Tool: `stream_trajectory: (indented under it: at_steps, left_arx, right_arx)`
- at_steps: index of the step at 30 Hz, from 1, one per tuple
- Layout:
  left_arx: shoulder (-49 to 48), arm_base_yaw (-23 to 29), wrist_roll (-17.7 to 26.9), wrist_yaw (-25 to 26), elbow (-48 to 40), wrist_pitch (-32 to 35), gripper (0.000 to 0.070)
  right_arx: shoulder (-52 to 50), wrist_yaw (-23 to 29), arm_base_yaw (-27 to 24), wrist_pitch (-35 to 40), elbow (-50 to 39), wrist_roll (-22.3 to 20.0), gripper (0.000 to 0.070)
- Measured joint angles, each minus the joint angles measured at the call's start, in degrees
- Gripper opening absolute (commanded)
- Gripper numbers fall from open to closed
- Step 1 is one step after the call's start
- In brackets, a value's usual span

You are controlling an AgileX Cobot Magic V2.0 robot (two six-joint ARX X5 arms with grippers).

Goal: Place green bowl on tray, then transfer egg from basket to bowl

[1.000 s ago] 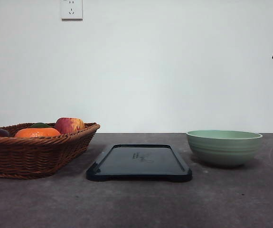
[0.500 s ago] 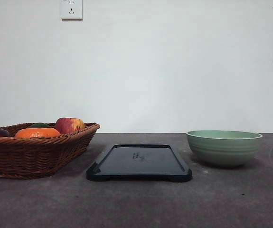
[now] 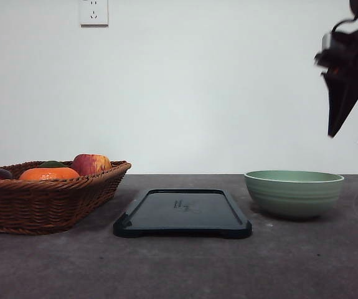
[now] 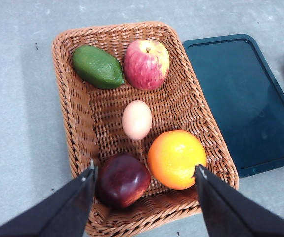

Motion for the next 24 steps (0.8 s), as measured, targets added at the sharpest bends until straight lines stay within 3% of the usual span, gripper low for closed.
stream_trajectory:
  at_steps: [10,12,16,24]
  left_arx:
    - [-0.01,0.00,0.00,0.00,0.00,-0.02,0.0396]
    - [0.02,0.00,0.00,0.00,0.00,-0.03,0.0396]
    - [0.02,0.00,0.00,0.00,0.00,-0.04,0.0396]
    - [0.02,0.00,0.00,0.00,0.00,-0.36,0.0393]
  right_arx:
    - [8.73,0.00,0.00,5.84,0.13,0.00,0.0329]
    - [10.01,0.00,0.00,6.80,0.14,0.00,0.0265]
    - [11.89,0.00,0.00,7.20,0.15,0.00,0.0012]
    - [11.78,0.08,0.08,4.79,0.90,0.00,0.0000]
